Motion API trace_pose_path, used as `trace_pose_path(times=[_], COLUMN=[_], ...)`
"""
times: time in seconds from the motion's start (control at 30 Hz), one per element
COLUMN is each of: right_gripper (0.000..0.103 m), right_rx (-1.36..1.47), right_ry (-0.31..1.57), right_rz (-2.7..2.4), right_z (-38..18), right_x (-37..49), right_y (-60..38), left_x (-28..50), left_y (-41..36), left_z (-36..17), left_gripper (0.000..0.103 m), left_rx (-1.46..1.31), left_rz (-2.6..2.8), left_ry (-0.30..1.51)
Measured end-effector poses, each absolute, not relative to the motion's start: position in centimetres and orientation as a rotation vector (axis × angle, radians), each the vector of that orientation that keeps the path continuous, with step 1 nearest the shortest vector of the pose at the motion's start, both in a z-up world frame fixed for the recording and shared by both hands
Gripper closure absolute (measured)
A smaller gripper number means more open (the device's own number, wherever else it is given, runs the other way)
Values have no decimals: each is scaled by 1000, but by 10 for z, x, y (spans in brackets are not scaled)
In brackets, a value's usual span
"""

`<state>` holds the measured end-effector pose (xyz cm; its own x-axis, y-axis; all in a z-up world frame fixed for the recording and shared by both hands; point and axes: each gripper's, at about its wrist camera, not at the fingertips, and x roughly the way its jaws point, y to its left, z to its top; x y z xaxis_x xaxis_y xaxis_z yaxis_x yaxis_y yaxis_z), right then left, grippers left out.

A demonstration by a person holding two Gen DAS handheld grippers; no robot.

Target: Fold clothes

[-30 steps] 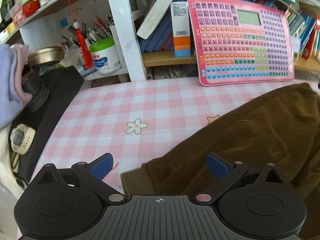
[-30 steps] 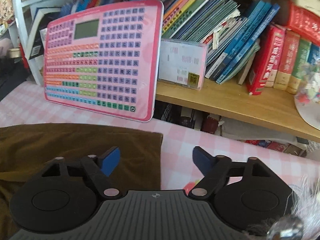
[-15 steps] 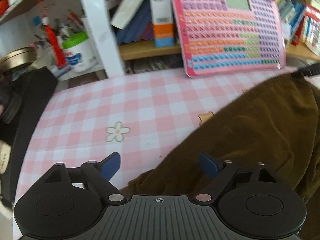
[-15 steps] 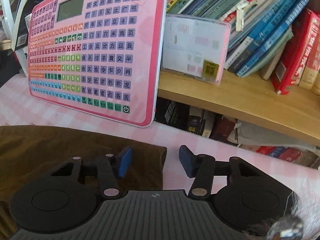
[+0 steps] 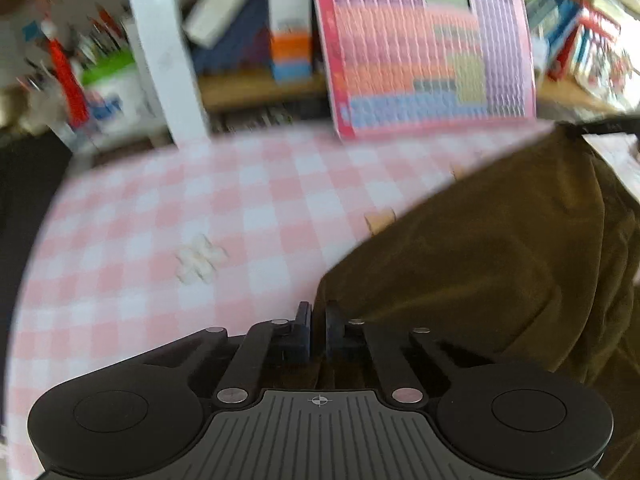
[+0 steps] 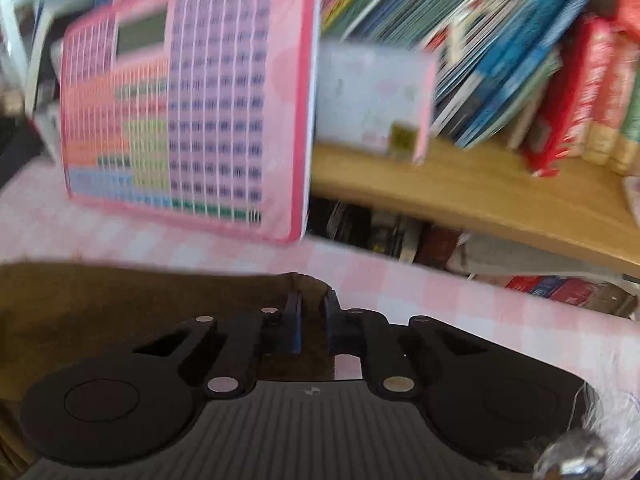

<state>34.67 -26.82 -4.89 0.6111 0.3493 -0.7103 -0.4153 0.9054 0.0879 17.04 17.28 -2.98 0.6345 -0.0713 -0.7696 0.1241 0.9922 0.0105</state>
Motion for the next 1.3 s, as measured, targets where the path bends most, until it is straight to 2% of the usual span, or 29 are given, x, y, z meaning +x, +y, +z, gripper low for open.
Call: trace_pose_path(times=[0.27,0.5,0.63,0.87,1.0,1.23,1.27,1.3], right_gripper=[94,94,94,94,94,94,92,86], right_rx=[6,15,23,48,81,117,127,144], right_ry=[548,401,429,648,708,697,705,713], right_rz=[375,313,248,132,40,15,10,5], right_z=[31,78,69,2,-19,-6,-4,-3], right_x=[262,127,45,-57,-82,-90,-88,-88], right_y=[-286,-302,-321,-318,-311,-307,-306,-307], left_x=[118,42,-5,-59,-72,-67,-63,-59], left_y=[169,170,172,183,192,184,184,186], left_z=[23,54,56,16,8,27,28,27], left_gripper=[100,102,103,102,101,94,90,87], left_rx=[101,110,111,37,-62,-117,-165,-234], left_rz=[-114,-174,-186,-212,-204,-255,-251,-240], left_ry=[669,531,521,640,648,596,600,605])
